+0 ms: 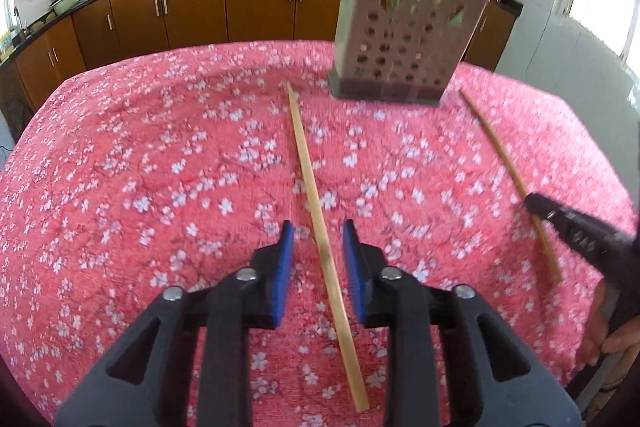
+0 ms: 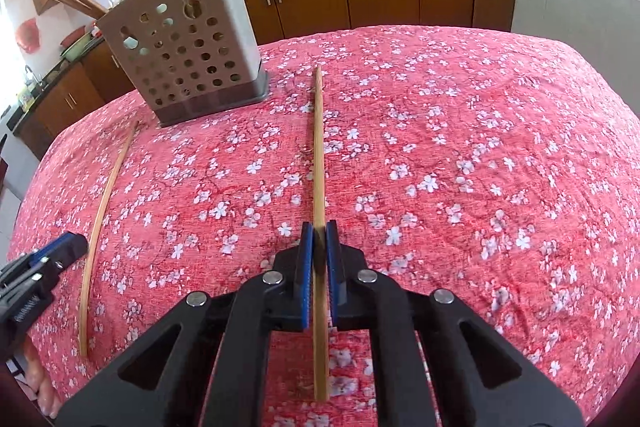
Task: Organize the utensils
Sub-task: 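Move both open tools back down to the last chopsticks, then close the right tool on a chopstick while the left tool grasps another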
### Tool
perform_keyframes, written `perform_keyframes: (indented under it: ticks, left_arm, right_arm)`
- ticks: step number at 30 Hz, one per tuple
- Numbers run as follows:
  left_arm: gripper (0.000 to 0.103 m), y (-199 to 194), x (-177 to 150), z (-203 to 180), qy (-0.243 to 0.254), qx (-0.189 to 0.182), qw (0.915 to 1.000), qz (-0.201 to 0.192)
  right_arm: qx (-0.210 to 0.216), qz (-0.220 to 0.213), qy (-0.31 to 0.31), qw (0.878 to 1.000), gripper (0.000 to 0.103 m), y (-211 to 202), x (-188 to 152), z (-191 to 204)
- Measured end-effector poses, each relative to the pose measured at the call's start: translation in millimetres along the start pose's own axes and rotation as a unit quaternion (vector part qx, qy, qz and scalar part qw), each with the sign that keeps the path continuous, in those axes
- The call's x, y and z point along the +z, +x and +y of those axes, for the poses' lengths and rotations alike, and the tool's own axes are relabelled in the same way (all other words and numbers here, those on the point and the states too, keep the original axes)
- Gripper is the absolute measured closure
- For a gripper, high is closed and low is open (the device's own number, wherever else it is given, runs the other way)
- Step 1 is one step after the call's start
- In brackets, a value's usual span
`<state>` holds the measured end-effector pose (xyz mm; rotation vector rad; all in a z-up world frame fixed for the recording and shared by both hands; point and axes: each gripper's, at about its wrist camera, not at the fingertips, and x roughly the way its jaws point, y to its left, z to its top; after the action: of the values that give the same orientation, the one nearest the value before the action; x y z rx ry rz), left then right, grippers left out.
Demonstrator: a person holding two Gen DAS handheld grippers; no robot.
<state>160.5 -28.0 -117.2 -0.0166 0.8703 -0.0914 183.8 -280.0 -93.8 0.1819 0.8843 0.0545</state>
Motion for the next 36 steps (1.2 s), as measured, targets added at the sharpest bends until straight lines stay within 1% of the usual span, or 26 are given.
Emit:
perform_keyframes:
  ticks: [2,4,5,7,11,15,16,20,24,36]
  left_arm:
    - [0.091,7.2,-2.4,0.1,-0.003,0.006,0.9999,0.011]
    - [0.094,9.0,-2.5,2.0,-0.003,0.017,0.9998,0.006]
    - [0.094,10.3,-0.8,4.6,-0.004,0.016,0.9998,0.006]
    - [0.094,13.2,4.3,11.1,-0.006,0.021,0.9997,0.006]
    - [0.094,24.4,21.8,37.2,-0.018,0.048,0.9987,-0.002]
    - [0.093,33.5,35.8,57.3,-0.022,0.055,0.9982,-0.004]
    - [0.091,36.1,39.6,62.2,-0.026,0.053,0.9982,-0.005]
    - [0.091,40.0,46.8,74.9,-0.041,0.046,0.9981,-0.006]
    - [0.091,38.8,49.8,80.4,-0.044,0.043,0.9981,-0.006]
    - [0.091,38.0,47.7,82.0,-0.048,0.038,0.9981,-0.007]
  right_arm:
    - [0.001,-0.001,0.000,1.000,0.095,0.1,-0.2,0.2]
    - [0.000,-0.002,-0.003,1.000,0.095,0.7,0.4,0.8]
    - [-0.001,-0.003,-0.006,1.000,0.095,1.7,1.1,2.8]
    - [-0.003,-0.006,-0.011,1.000,0.095,3.5,3.6,3.9]
    - [-0.013,-0.013,-0.017,1.000,0.095,10.5,12.3,7.2]
    - [-0.022,-0.015,-0.021,0.999,0.095,20.1,22.3,7.9]
    - [-0.023,-0.013,-0.023,0.999,0.095,23.7,24.5,8.2]
    - [-0.023,-0.012,-0.022,0.999,0.095,30.1,27.2,8.2]
    - [-0.014,-0.011,-0.013,1.000,0.095,33.4,29.4,5.2]
    - [-0.013,-0.013,-0.012,1.000,0.095,27.5,25.4,2.7]
